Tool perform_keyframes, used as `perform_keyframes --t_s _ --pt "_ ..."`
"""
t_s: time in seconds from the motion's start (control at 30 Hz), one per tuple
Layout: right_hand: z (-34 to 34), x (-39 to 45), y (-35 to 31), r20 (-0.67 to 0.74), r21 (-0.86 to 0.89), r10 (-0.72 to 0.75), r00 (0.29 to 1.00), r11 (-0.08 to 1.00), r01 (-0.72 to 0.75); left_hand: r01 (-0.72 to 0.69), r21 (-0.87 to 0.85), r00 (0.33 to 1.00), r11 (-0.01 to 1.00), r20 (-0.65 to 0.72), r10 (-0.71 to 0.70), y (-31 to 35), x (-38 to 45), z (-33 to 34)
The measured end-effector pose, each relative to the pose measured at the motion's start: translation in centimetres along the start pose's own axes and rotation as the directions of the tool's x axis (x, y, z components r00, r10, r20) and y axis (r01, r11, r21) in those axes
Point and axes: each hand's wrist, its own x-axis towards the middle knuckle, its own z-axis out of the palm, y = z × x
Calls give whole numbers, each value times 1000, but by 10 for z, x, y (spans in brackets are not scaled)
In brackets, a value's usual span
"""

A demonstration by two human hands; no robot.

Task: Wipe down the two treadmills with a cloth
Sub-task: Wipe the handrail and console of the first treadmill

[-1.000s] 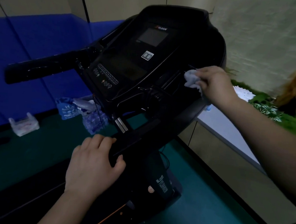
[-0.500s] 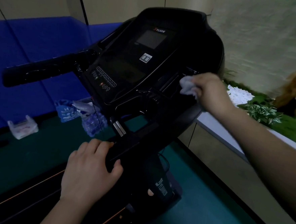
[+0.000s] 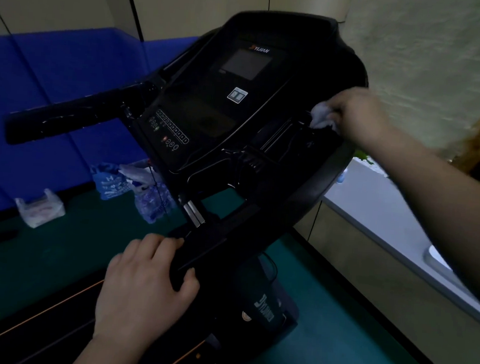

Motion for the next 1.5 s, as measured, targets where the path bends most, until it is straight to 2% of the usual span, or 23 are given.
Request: perform_keyframes --t_s 0.1,0.13,0.2,0.23,0.27,0.33,0.43,0.53,0.63,0.83,0.9,1.07,1.2,1.3,1.43,1.5 --pt "32 -47 -40 14 4 -45 999 999 45 2 2 1000 1000 2 -2 1 0 0" --pt "44 -59 -58 13 64 -12 1000 998 11 3 4 1000 1000 3 -3 1 0 0" --pt "63 -75 -97 90 327 39 995 943 -66 5 4 1000 1000 4 -5 2 0 -1" --pt "72 -81 -112 83 345 -28 996 939 -3 6 5 1000 1000 6 -6 2 0 -1" --pt "79 -86 -124 17 305 -141 990 944 129 9 7 1000 1000 8 -10 2 0 -1" --pt "88 -96 -132 35 327 -231 972 922 207 13 12 1000 1000 11 -13 2 0 -1" --pt "77 -91 -105 37 249 -169 985 956 155 11 12 1000 1000 7 -11 2 -1 -1" --pt "55 -69 -67 -43 161 -59 997 985 65 10 6 1000 1000 -2 -10 2 -1 -1" --pt "48 -62 -54 -124 129 -153 980 977 169 3 2 1000 1000 -10 -3 1 -1 -1" --pt "65 -71 -90 124 230 -181 976 962 150 1 -2 1000 1000 -6 -1 1 -1 -1" --pt "70 -48 -96 188 133 -172 967 980 149 -1 -4 1000 1000 -7 1 1 -1 -1" --pt "93 13 -111 317 70 -177 932 984 163 7 -17 1000 1000 -2 -7 1 -1 -2" --pt "89 11 -109 335 39 -149 930 989 144 8 -16 1000 1000 11 -8 0 -2 -3" --pt "71 -20 -96 324 -25 -321 890 937 347 6 -16 1000 1000 19 -6 0 -1 -2" --pt "73 -30 -84 319 91 -289 903 957 274 15 -15 1000 1000 16 -14 0 -1 -2" --pt "89 -10 -86 336 139 -217 917 974 179 17 -16 1000 1000 12 -17 1 -1 -2"
